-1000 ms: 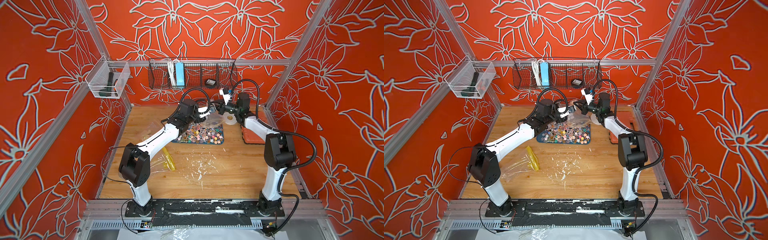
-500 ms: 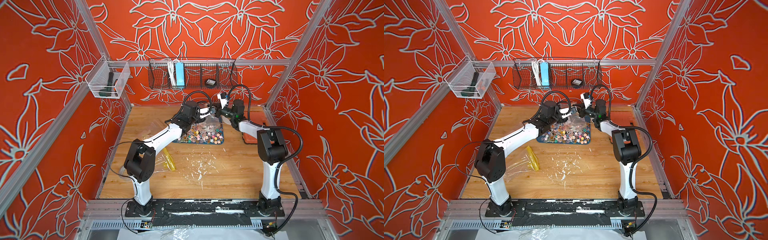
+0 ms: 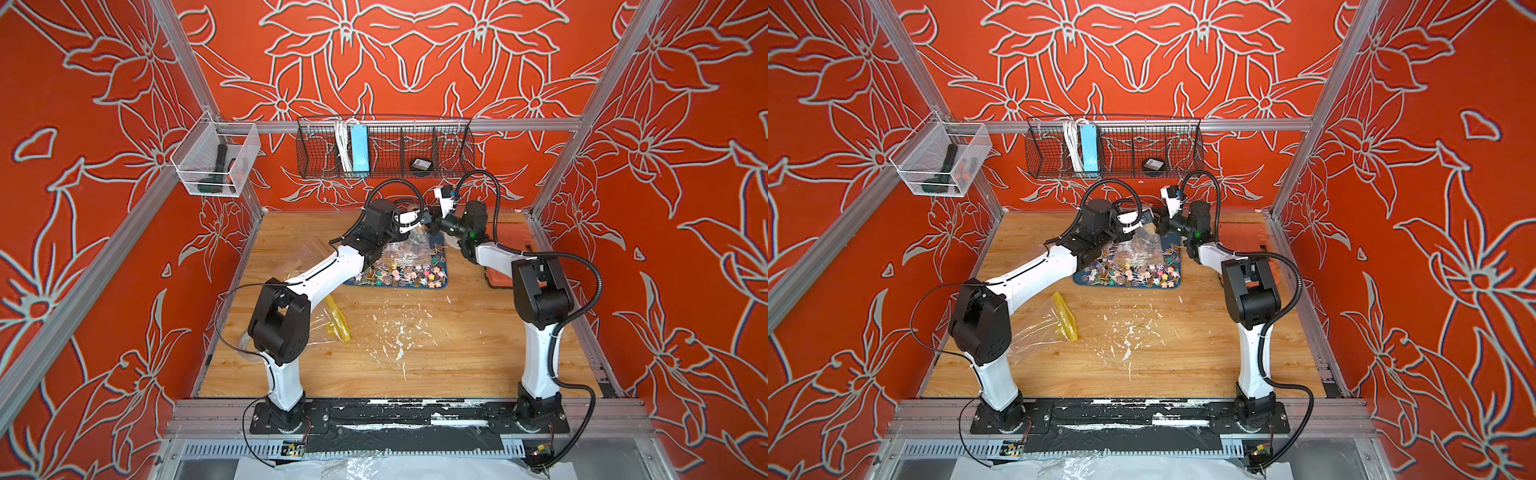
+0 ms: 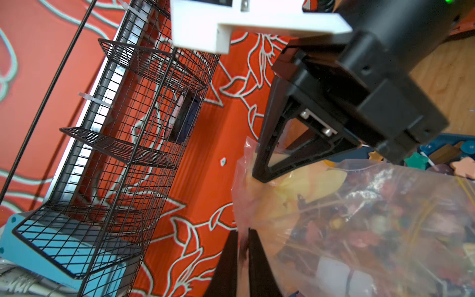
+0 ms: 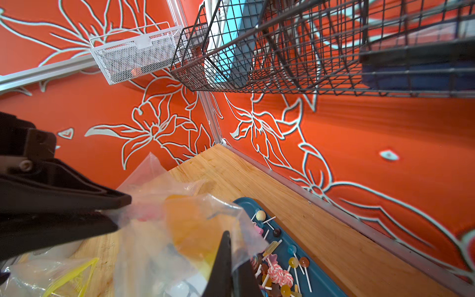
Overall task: Pour candies out of the ziploc bag
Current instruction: 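Pour the candies out of the ziploc bag onto the tray, then place the ziploc bag at the center of the board.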
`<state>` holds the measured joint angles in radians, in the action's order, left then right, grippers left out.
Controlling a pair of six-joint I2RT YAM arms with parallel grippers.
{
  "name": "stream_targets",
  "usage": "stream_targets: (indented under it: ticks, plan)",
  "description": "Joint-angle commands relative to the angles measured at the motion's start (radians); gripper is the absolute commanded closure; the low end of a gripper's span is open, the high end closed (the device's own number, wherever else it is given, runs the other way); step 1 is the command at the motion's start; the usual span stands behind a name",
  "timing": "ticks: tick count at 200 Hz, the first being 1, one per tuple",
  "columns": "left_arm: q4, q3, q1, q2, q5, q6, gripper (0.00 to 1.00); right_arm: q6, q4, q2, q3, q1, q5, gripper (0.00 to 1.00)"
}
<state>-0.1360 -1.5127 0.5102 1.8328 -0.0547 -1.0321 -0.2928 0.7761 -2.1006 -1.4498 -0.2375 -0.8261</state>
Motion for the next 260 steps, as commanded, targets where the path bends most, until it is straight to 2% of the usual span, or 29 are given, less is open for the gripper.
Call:
stream_targets:
  ticks: [1,38,100,173,221,260]
  plan:
    - [-0.034,-0.023,-0.004,0.001,-0.011,-0.008,0.88,-0.008,0.051,-0.007,-0.025,-0.001,0.011,1.0]
    - [-0.063,-0.023,-0.006,0.003,-0.025,-0.014,0.87,-0.014,0.051,-0.012,-0.068,0.0,0.028,1.0]
    - [-0.086,-0.042,-0.016,0.014,-0.037,-0.024,0.69,-0.036,0.05,-0.055,-0.133,-0.002,0.03,1.0]
    - [-0.129,-0.038,-0.018,-0.006,-0.082,-0.007,0.59,-0.042,0.06,-0.047,-0.118,0.0,0.024,1.0]
    - [-0.177,-0.037,-0.016,-0.082,-0.143,0.059,0.55,-0.081,0.102,0.029,-0.085,0.0,0.033,1.0]
    - [-0.157,-0.029,-0.009,-0.201,-0.177,0.158,0.51,-0.092,0.105,0.165,-0.015,0.002,0.052,1.0]
